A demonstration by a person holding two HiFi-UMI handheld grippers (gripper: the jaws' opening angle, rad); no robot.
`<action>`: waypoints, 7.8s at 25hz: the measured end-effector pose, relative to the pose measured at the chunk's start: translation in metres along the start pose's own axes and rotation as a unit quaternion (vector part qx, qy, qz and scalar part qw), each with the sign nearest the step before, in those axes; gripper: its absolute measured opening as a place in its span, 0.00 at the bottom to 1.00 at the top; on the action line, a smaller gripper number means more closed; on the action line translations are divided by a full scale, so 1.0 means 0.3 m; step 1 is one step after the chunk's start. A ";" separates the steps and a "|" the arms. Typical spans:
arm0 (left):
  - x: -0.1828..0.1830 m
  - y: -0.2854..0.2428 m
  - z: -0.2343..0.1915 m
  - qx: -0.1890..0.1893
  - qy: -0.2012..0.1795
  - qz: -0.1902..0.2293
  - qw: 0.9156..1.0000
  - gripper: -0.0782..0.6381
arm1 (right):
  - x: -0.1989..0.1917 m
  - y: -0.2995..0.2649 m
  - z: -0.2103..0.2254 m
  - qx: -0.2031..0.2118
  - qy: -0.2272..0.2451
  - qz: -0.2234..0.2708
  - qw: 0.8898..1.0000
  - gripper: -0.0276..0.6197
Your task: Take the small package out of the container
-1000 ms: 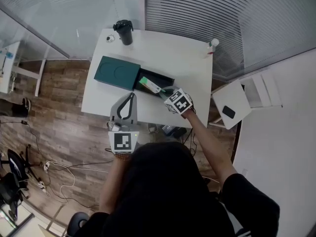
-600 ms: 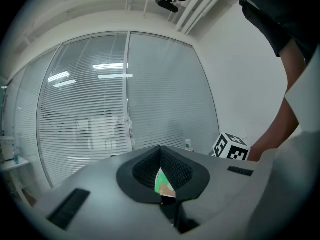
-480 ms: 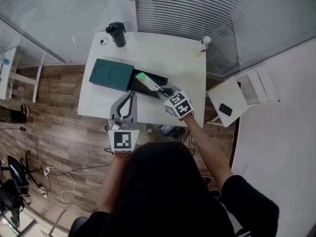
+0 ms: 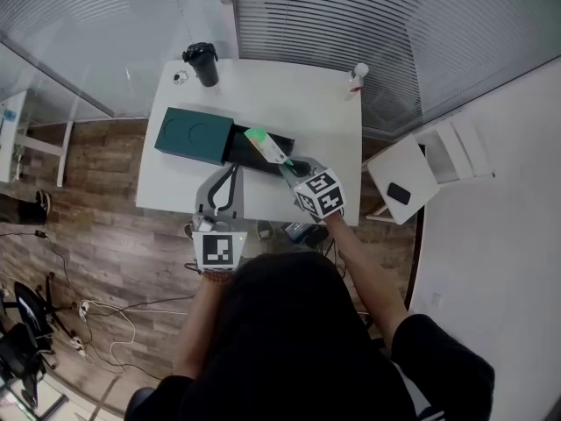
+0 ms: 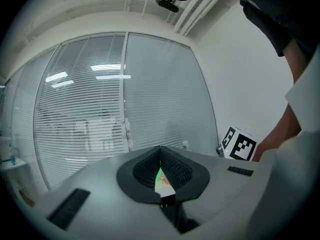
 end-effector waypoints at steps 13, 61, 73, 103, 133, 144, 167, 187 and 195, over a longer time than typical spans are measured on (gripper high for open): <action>0.005 -0.025 0.012 -0.006 -0.005 0.008 1.000 0.11 | 0.106 0.114 -0.041 -0.007 -0.034 0.098 0.995 0.05; 0.114 -0.026 0.042 -0.017 -0.001 0.036 0.999 0.11 | 0.490 0.460 -0.181 -0.035 0.051 0.343 0.937 0.05; 0.163 -0.001 0.016 -0.010 -0.013 0.038 0.999 0.11 | 0.479 0.466 -0.181 -0.050 0.050 0.331 0.941 0.05; 0.271 0.179 -0.157 -0.109 -0.041 0.129 0.985 0.11 | 0.500 0.408 -0.468 -0.167 -0.005 0.341 0.925 0.05; 0.100 0.251 -0.179 -0.084 0.018 0.073 0.994 0.11 | 0.442 0.350 -0.498 -0.166 -0.011 0.299 0.940 0.05; 0.102 0.241 -0.159 -0.083 0.018 0.074 0.994 0.11 | 0.442 0.360 -0.495 -0.167 0.001 0.296 0.941 0.05; 0.098 0.272 -0.147 -0.077 0.015 0.080 0.994 0.11 | 0.435 0.351 -0.544 -0.171 0.017 0.293 0.941 0.05; 0.100 0.284 -0.155 -0.089 0.008 0.085 0.992 0.11 | 0.397 0.361 -0.520 -0.186 0.005 0.291 0.938 0.05; 0.101 0.285 -0.161 -0.084 0.014 0.085 0.993 0.11 | 0.391 0.355 -0.508 -0.187 0.005 0.286 0.940 0.05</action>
Point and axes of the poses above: the fingertips, and each gripper's own axes: y backward along the fingers, z to its right, x out of its top, the point moved 4 cm from there along y, backward along the fingers, and after that the axes turned 3 degrees about -x, right-handed, at the moved point
